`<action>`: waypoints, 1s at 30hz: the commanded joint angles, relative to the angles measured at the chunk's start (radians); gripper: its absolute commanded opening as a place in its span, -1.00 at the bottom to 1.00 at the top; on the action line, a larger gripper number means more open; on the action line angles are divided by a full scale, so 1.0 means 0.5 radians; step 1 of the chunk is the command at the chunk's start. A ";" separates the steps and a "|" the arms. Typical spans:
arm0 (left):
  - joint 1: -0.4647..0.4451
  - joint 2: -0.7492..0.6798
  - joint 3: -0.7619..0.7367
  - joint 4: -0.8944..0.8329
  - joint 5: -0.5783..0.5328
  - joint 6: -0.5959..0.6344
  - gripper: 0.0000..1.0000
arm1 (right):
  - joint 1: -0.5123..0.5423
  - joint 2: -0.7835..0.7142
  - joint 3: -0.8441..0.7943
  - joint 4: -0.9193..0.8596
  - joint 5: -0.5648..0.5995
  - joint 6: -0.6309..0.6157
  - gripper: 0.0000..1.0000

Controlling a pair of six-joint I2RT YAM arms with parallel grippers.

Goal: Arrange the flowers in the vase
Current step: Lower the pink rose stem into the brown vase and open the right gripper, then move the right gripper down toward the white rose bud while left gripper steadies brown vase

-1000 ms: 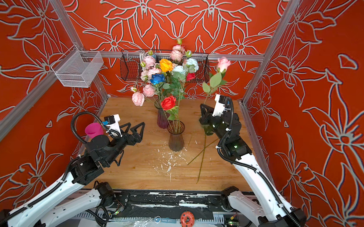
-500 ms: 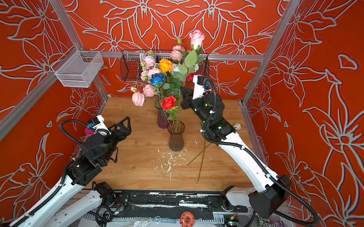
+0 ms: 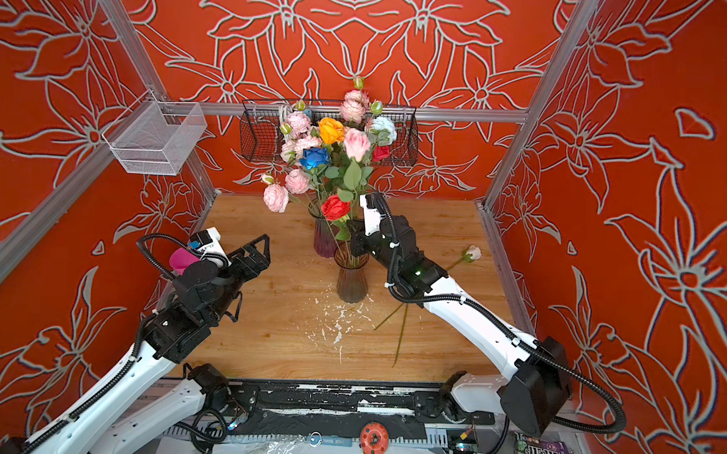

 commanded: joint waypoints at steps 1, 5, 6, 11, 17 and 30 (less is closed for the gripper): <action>0.018 0.008 0.024 0.018 0.049 -0.039 0.96 | 0.020 -0.020 -0.005 -0.196 0.076 -0.046 -0.50; 0.020 0.016 0.021 0.025 0.057 -0.033 0.96 | 0.022 -0.043 0.019 -0.352 0.132 -0.041 -0.29; 0.024 0.019 0.021 0.028 0.063 -0.033 0.96 | 0.022 -0.062 0.022 -0.385 0.151 -0.031 -0.25; 0.041 0.024 0.024 0.035 0.109 -0.036 0.96 | 0.022 -0.162 0.061 -0.548 0.170 -0.051 -0.10; 0.057 0.029 0.024 0.058 0.207 -0.040 0.96 | 0.022 -0.312 0.036 -0.657 0.225 -0.063 -0.02; 0.058 0.168 0.093 0.105 0.563 -0.024 0.98 | 0.009 -0.887 -0.530 -0.628 0.902 0.109 -0.04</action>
